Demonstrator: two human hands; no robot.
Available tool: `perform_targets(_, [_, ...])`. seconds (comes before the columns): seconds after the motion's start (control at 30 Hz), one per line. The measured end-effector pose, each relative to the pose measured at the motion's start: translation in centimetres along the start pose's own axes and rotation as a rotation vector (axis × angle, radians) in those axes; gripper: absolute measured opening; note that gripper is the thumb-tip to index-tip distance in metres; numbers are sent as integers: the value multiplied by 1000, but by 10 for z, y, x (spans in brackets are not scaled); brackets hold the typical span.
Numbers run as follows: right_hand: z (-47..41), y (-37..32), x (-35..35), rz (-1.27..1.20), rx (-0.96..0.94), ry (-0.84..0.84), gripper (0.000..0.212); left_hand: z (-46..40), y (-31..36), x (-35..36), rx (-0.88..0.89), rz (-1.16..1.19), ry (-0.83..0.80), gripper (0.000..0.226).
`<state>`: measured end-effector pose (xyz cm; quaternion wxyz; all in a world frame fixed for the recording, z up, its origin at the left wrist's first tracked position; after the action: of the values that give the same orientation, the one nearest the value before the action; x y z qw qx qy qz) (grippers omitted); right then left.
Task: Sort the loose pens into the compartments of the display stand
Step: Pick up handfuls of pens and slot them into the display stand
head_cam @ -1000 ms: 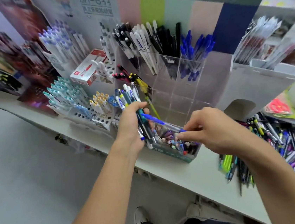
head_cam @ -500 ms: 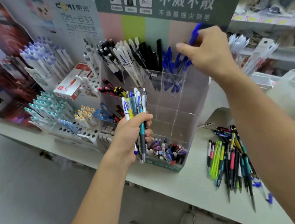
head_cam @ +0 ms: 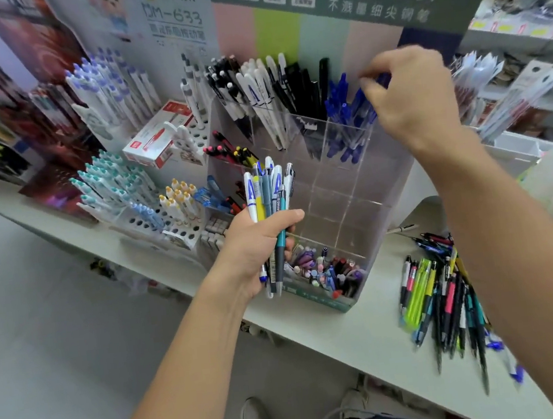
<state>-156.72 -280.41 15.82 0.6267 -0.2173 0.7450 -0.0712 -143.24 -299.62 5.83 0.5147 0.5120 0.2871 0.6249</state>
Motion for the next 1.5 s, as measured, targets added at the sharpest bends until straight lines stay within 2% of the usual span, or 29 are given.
perform_targets(0.07, [2,0,5,-3,-13,-20,28,2,-2,-3,6,-26,11,27])
perform_targets(0.23, [12,5,9,-227,-64,136,31,7,-7,-9,16,-47,31,29])
perform_targets(0.37, [10,16,7,-370,-38,148,31,9,-8,-11,-1,-22,24,30])
perform_targets(0.6, [9,5,15,-273,56,162,36,3,6,-4,24,-74,22,36])
perform_targets(0.77, [-8,-20,9,-210,-95,-5,22,6,5,-3,53,-159,50,44])
perform_targets(0.9, [-19,-7,1,-106,-20,132,25,11,3,-4,62,-177,50,45])
perform_targets(0.97, [-16,-2,8,-69,-50,39,21,15,1,-5,75,-185,40,46])
perform_targets(1.03, [-4,-2,18,-54,-55,-3,28,17,0,-5,87,-176,25,47])
perform_targets(1.13, [37,-17,15,-122,-12,187,36,18,-4,-4,97,-157,28,51])
perform_targets(1.17, [55,-25,16,-191,-13,151,37,19,-5,-2,104,-163,29,50])
perform_targets(1.2, [72,-34,20,-275,3,6,39,18,-5,-1,114,-174,22,49])
perform_targets(1.27, [98,-47,33,-434,93,-402,38,18,-6,1,142,-196,-15,44])
perform_targets(1.3, [104,-47,40,-517,138,-519,34,18,-6,3,151,-204,-37,44])
perform_targets(1.43, [104,-37,49,-888,279,-682,19,23,-7,4,159,-187,-90,49])
perform_targets(1.5, [108,-39,51,-940,269,-762,25,27,-9,5,187,-201,-92,44])
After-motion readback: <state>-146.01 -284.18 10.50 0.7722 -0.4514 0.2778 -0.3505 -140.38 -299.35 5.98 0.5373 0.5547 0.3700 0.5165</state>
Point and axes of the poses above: each hand's wrist, its own z-axis away from the middle knuckle, its own x-axis out of the palm, y = z × x, the point moved 1 cm from there along -z, towards the middle knuckle, and after that the axes turned 13 degrees about -y, right-handed, at the moved point
